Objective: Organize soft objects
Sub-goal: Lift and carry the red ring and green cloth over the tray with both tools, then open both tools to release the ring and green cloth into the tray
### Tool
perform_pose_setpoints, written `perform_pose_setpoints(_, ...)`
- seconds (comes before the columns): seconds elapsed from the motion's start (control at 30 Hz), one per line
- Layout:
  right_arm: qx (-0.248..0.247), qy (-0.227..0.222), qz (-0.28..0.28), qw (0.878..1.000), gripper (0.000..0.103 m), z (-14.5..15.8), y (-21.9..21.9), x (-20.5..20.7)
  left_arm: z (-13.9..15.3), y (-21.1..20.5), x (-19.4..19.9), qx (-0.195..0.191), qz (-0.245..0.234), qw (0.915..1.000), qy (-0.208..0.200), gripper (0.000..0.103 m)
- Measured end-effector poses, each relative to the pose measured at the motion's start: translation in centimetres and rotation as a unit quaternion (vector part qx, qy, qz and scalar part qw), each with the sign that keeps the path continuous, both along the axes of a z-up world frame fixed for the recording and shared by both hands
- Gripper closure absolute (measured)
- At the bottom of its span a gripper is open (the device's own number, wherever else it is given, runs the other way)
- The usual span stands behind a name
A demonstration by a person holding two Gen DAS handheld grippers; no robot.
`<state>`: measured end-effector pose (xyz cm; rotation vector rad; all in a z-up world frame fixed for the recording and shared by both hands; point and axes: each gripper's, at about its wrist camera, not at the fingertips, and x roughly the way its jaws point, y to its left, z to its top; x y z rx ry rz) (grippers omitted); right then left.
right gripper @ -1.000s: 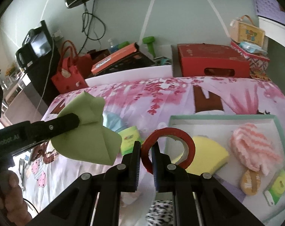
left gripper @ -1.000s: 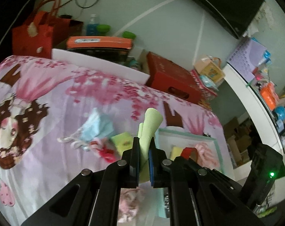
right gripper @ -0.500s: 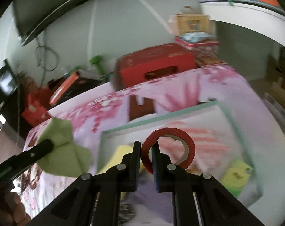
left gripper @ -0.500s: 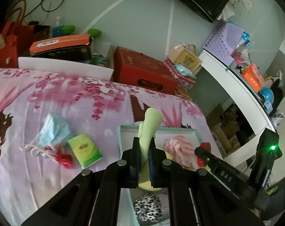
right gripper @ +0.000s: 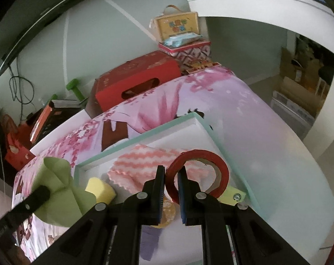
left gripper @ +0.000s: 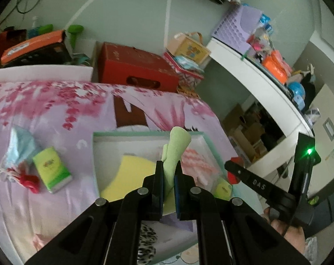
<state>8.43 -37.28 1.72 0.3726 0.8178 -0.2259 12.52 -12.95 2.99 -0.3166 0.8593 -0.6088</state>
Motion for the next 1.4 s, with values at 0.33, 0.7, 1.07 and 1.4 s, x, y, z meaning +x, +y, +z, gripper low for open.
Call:
perform_pose_setpoints(0.33,0.007,0.046,0.009,0.999,0.09,-2.1,0.5,0.7,-1.9,-3.6,-0.8,0.039,-0.041,0.9982,0.017,0.095)
perform_pose_setpoints(0.7,0.008,0.081,0.021,0.996,0.09,-3.7,1.2,1.4,-4.5,-4.8,-0.4,0.078,-0.042,0.9947,0.052,0.095)
perform_pose_setpoints(1.07,0.003,0.086,0.021,0.996,0.087,-3.4,1.4,1.5,-4.1,-4.5,-0.4,0.079,-0.036,0.9942,0.064,0.071)
perform_pose_setpoints(1.4,-0.01,0.059,0.017,0.998,0.06,-1.7,1.4,0.9,-1.8,-2.9,-0.5,0.066,-0.017,0.9969,0.04,0.048)
